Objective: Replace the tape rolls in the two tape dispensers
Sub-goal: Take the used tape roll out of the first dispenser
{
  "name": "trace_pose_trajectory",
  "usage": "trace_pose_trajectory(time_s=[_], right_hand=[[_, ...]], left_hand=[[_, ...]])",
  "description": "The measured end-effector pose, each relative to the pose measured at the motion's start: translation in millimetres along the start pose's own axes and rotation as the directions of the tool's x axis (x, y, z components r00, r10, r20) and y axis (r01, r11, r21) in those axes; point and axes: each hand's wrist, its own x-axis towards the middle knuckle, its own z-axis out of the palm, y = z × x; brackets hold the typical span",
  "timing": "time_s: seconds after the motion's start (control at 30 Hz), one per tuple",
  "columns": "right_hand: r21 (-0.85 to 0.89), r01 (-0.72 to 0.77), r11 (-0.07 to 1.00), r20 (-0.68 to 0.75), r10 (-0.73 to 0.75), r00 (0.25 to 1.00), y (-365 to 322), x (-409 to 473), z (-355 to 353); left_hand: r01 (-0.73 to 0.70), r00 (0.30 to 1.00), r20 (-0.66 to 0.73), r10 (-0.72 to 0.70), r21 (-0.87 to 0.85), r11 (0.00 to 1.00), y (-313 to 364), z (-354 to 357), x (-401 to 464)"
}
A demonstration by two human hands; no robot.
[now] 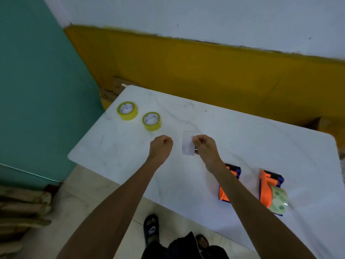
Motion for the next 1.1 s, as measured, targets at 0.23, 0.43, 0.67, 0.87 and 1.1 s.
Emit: trace_pose_trajectory(time_s=[0.23,0.43,0.67,0.87,1.1], right_hand=[[0.022,0.011,1.000,0.029,-0.012,1.000,-23,19,105],[0.090,-0.011,0.996,0.029,0.009,1.000,-33,34,175],[0.141,-0.116,0.983,0.003,0.117,0.993,-30,60,199],[0.105,-0.211,0.972,0.001,0.212,0.977,-19,104,202],[0.196,-0.281,0.939,-0.051,0.296,0.954,0,141,177]], left_hand=[[-0.009,0.997,0.071,0.020,-0.145,0.989,-30,-83,40],[-0.114,0.972,0.180,0.150,-0.194,0.974,-47,-122,81],[-0.110,0.962,0.231,0.147,-0.164,0.980,-65,-125,122],[-0.079,0.967,0.235,0.103,-0.107,0.991,-72,-106,165],[-0.160,0.949,0.278,0.149,0.018,0.987,-58,-64,198]])
